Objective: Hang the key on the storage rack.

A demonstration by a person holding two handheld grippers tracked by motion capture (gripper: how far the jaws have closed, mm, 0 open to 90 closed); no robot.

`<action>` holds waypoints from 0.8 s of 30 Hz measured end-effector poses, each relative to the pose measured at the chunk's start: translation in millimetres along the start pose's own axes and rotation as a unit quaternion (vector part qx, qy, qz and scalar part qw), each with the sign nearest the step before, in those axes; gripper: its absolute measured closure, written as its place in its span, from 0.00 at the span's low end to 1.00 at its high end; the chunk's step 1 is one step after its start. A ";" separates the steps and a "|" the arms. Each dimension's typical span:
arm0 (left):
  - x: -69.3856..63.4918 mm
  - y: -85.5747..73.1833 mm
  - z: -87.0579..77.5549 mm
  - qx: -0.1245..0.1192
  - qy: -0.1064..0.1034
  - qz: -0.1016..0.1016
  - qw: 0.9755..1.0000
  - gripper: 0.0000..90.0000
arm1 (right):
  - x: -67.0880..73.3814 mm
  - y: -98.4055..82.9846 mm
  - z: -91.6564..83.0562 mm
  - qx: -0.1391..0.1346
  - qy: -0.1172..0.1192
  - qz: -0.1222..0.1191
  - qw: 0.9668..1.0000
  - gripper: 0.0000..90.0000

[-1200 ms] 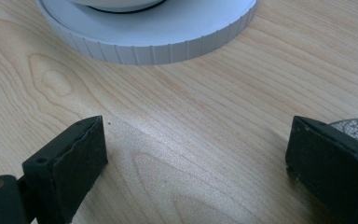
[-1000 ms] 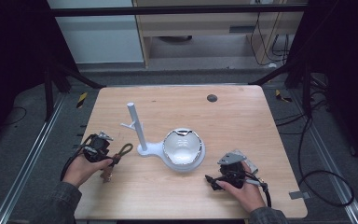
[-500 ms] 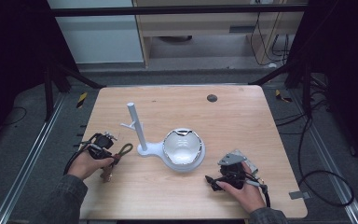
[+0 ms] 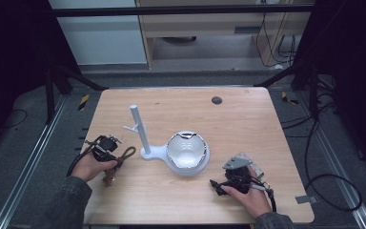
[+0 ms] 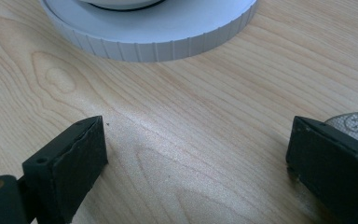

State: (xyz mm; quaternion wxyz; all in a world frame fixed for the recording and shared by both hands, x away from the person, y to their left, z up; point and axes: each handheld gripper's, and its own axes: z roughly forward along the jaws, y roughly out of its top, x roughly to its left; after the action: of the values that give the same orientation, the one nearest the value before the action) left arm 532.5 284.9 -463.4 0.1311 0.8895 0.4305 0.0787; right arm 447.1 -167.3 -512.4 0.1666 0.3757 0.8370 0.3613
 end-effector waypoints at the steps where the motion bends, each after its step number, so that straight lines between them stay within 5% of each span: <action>1: 1.1 -0.2 1.1 0.004 0.000 0.000 1.000 0.66 | 0.0 0.0 0.0 0.000 0.000 0.000 1.000 0.06; 10: 0.0 -1.9 -3.5 -0.004 -0.002 0.007 1.000 0.73 | 0.1 -0.2 -0.1 0.000 0.000 -0.001 1.000 0.06; 16: -0.2 -11.2 -19.1 -0.043 0.002 -0.001 0.999 0.73 | 0.1 -0.3 -0.1 0.000 0.000 -0.002 1.000 0.05; 24: -11.8 -31.9 -42.2 -0.127 0.003 -0.004 0.992 0.73 | 0.1 -0.3 -0.1 0.000 0.000 -0.001 1.000 0.06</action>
State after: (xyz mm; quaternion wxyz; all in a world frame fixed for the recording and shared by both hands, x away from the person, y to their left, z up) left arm 490.8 301.5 -433.1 0.2421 0.8635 0.4213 0.1351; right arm 446.9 -167.4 -512.6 0.1669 0.3744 0.8375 0.3613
